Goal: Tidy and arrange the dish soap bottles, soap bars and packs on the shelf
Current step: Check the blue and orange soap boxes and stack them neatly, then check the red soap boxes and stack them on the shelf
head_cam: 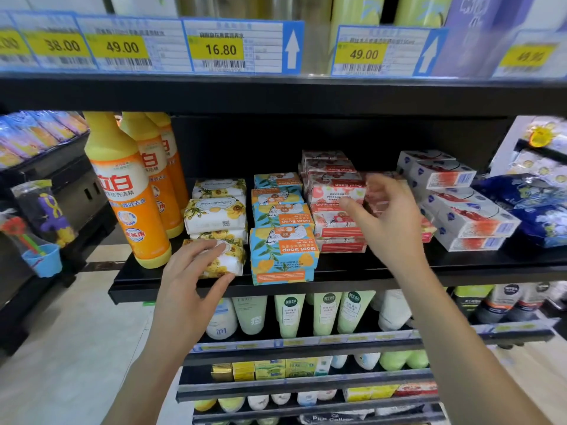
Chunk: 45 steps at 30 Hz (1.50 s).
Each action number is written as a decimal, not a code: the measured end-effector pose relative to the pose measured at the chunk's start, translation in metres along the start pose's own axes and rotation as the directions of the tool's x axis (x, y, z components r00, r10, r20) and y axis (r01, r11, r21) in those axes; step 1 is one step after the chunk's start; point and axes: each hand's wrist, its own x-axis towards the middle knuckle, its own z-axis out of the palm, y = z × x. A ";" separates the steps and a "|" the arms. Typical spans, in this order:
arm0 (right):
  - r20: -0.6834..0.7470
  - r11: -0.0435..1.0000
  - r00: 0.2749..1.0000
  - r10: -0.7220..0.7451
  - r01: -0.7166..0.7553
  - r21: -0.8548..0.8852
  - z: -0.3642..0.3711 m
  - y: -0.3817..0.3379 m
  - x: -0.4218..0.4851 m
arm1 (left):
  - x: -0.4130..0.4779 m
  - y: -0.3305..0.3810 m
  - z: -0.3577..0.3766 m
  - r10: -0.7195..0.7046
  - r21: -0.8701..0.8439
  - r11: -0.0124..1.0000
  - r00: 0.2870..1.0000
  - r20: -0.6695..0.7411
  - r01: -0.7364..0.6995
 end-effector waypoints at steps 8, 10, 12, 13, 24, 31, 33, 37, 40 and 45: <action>0.327 0.996 0.942 0.072 -0.087 0.033 0.008 0.014 0.050 | -0.001 0.000 -0.001 -0.023 0.018 1.000 1.000 0.015 0.023; 0.295 0.994 0.953 0.073 -0.092 0.051 0.012 0.015 0.049 | -0.001 0.001 -0.001 -0.025 0.019 1.000 1.000 0.017 0.025; 0.282 0.994 0.956 0.074 -0.093 0.055 0.015 0.017 0.049 | -0.001 0.002 -0.001 -0.022 0.023 0.999 1.000 0.018 0.022; 0.279 0.994 0.957 0.073 -0.091 0.054 0.015 0.017 0.049 | -0.001 0.001 -0.001 -0.020 0.025 0.999 1.000 0.018 0.019; 0.178 0.991 0.980 0.089 -0.105 0.083 0.013 0.017 0.052 | -0.001 0.003 -0.003 -0.014 0.030 0.999 1.000 0.014 0.014; 0.057 0.975 0.998 0.021 -0.033 0.218 -0.003 0.008 0.014 | 0.001 0.009 -0.010 0.042 0.026 0.999 0.999 0.006 -0.042; 0.058 0.963 0.998 -0.001 -0.014 0.270 -0.012 0.004 0.002 | 0.004 0.021 -0.015 0.029 0.019 0.999 0.999 -0.023 -0.029; 0.085 0.937 0.995 -0.048 0.016 0.350 -0.029 0.004 -0.019 | 0.011 0.069 -0.025 -0.082 -0.089 0.993 0.988 -0.127 0.071; 0.090 0.920 0.992 -0.087 0.045 0.389 -0.042 0.005 -0.033 | 0.012 0.116 -0.019 -0.124 -0.261 0.960 0.990 -0.066 0.102; 0.098 0.900 0.989 -0.113 0.060 0.432 -0.063 0.024 -0.047 | 0.016 0.174 0.018 -0.235 -0.493 0.807 0.943 0.235 0.324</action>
